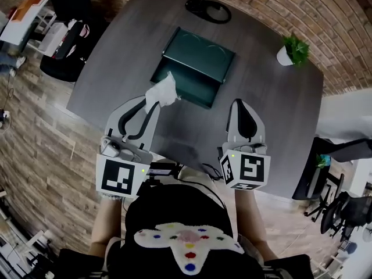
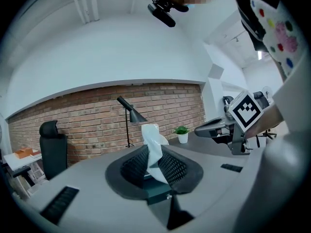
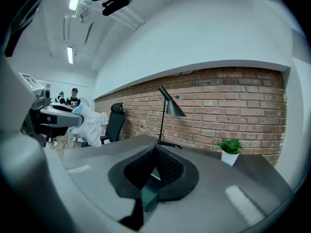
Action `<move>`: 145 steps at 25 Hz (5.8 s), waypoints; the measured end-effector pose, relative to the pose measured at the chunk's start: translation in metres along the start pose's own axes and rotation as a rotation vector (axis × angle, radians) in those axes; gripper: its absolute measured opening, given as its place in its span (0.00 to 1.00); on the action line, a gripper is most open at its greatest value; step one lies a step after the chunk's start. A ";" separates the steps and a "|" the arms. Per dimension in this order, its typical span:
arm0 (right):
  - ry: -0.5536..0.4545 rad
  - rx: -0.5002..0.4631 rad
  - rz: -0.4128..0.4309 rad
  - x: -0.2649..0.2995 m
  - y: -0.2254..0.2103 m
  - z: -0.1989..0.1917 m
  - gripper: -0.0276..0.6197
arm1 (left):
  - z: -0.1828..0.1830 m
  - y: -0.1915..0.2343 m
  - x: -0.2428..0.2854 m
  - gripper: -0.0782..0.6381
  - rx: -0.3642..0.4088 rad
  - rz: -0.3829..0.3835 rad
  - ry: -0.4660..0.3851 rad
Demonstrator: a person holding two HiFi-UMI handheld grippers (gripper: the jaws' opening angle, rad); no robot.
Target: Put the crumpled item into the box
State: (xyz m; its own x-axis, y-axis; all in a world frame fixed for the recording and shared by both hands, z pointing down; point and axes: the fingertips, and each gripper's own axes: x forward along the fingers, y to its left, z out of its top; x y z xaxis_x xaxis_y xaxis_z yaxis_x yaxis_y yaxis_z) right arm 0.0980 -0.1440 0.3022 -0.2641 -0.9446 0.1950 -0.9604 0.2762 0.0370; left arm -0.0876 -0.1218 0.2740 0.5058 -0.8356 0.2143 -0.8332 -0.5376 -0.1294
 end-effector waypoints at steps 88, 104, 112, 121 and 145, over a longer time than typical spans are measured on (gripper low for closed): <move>0.098 -0.010 -0.092 -0.023 -0.037 -0.029 0.06 | -0.153 -0.012 0.150 0.36 -0.048 -0.179 0.395; 0.020 -0.022 0.001 -0.047 -0.028 -0.001 0.06 | -0.050 -0.028 0.084 0.13 -0.057 -0.082 0.178; -0.021 -0.044 0.065 -0.054 -0.022 0.005 0.06 | -0.010 -0.034 0.037 0.12 -0.050 -0.021 0.091; -0.036 -0.061 0.131 -0.058 -0.013 0.004 0.06 | 0.003 -0.051 0.002 0.12 -0.036 -0.014 0.062; -0.015 -0.063 0.220 -0.050 0.001 0.000 0.06 | -0.007 -0.054 -0.016 0.12 -0.066 0.027 0.086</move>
State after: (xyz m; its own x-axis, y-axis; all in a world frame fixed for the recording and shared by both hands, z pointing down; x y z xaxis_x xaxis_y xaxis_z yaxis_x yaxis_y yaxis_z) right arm 0.1101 -0.0965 0.2925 -0.4683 -0.8628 0.1901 -0.8722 0.4859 0.0564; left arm -0.0521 -0.0781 0.2841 0.4643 -0.8355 0.2940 -0.8606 -0.5040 -0.0733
